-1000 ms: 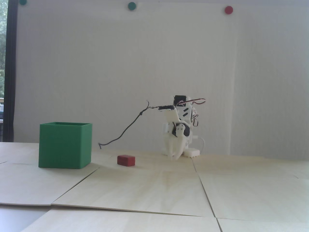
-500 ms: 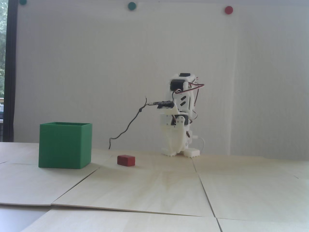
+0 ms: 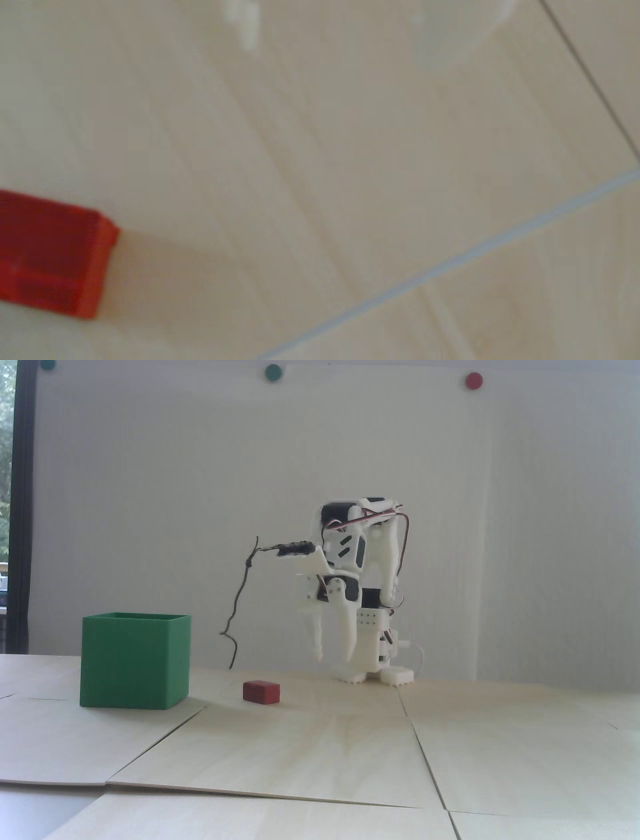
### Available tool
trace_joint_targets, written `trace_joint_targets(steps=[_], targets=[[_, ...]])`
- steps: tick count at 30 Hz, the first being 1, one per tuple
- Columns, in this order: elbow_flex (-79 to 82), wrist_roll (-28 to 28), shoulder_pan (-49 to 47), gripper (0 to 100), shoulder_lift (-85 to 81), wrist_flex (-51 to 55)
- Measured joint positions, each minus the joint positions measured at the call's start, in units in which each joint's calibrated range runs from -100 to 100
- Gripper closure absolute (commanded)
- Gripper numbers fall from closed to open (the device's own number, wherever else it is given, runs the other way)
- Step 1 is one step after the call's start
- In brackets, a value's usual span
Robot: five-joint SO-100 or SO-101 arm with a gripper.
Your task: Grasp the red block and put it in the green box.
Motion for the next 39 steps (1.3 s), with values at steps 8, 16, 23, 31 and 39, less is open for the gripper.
trace_joint_targets(steps=[8,16,23,31,39], targets=[[-1.3,0.0,6.8,84,0.0,5.6],[-1.3,0.5,14.4,84,0.5,6.2],[-1.7,0.5,10.7,84,2.8,6.3],[-14.1,-1.2,5.1,84,13.4,6.7],[-22.3,-1.5,5.4,84,20.5,8.1]])
